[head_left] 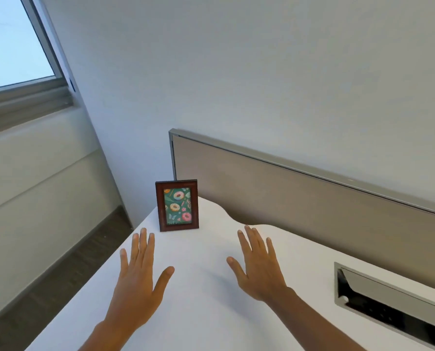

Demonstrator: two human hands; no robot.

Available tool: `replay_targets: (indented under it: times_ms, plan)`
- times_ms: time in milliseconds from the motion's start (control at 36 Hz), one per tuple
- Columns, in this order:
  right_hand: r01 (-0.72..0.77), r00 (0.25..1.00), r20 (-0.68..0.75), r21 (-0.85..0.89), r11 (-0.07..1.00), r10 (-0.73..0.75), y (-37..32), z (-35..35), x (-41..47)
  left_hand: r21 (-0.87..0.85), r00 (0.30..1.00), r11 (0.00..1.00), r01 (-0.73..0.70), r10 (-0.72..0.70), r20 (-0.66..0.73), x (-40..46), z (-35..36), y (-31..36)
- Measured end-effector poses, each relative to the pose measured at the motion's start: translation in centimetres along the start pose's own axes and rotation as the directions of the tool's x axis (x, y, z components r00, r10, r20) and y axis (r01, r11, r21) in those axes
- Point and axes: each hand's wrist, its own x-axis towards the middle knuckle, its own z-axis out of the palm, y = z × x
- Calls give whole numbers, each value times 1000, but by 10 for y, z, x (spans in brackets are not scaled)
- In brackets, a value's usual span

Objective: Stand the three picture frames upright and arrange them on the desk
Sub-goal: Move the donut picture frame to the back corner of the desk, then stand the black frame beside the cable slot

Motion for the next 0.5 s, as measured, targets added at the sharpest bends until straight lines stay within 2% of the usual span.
replay_targets:
  times_ms: [167,306,417,500]
  plan:
    - [-88,996,-18,101,991,90,-1,-31,-71,-59,999,998,27,-26,26,-58,-20,16]
    - [-104,994,-2,185,977,106,-4,-53,-128,-199,996,976,85,-86,4,-106,-44,32]
    - [-122,991,-14,276,953,131,-12,-67,-169,-268,967,932,246,-215,138,-140,-58,47]
    - [-147,988,12,377,914,154,-23,-74,-194,-360,936,871,334,-263,233,-162,-65,59]
